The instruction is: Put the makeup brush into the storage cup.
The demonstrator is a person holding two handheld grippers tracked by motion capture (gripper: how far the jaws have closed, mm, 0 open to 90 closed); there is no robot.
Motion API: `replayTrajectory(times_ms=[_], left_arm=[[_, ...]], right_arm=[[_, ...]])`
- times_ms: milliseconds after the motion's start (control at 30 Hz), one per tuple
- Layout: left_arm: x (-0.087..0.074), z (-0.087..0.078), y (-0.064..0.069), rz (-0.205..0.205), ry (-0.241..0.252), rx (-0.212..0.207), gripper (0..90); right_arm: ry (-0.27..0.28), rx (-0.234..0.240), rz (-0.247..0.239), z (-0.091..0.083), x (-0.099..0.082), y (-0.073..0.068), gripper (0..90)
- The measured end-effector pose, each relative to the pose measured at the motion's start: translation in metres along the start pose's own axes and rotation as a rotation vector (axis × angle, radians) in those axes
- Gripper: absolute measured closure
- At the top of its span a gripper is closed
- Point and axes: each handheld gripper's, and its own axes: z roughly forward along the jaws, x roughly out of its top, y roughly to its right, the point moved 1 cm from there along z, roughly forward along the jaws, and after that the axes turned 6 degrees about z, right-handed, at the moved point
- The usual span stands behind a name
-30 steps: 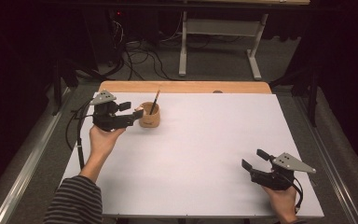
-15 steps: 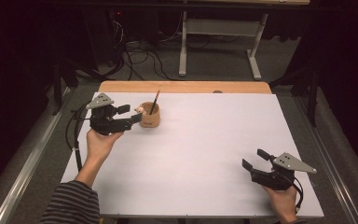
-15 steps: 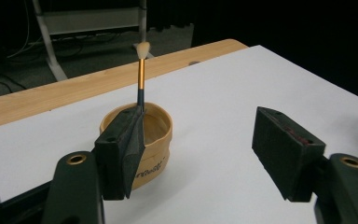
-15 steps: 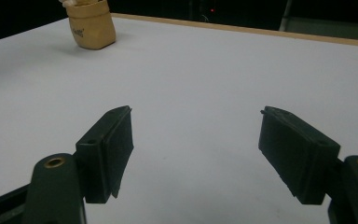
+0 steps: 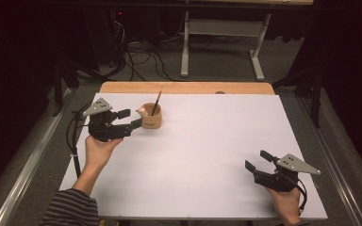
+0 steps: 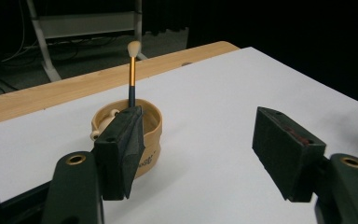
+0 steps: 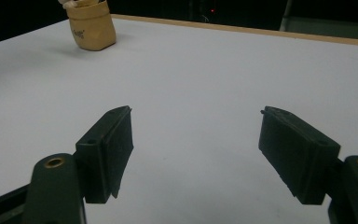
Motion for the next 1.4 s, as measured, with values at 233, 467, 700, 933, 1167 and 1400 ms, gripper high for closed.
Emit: replayTrajectory(times_ms=[233,467,700,933,1167,1400], left_arm=[[-0.006,-0.006,0.0,-0.017,0.008,0.005,34.1],[-0.011,-0.012,0.0,-0.025,0.011,0.007,33.8],[-0.015,-0.016,0.004,-0.029,0.024,-0.005,33.1],[-0.022,-0.02,0.007,-0.038,0.022,-0.008,33.0],[-0.027,-0.024,0.007,-0.048,0.029,-0.011,32.9],[-0.031,-0.025,0.01,-0.044,0.026,-0.012,32.9]], right_arm=[[-0.002,-0.002,0.001,0.0,0.0,0.0,27.6],[-0.004,-0.003,0.002,0.0,0.0,0.0,27.6],[0.0,0.003,0.001,0.0,0.0,-0.001,27.5],[0.0,0.002,0.001,0.0,0.0,-0.001,27.5],[-0.003,0.007,0.004,0.0,0.0,-0.001,27.4],[0.0,0.009,0.003,0.0,0.0,-0.001,27.4]])
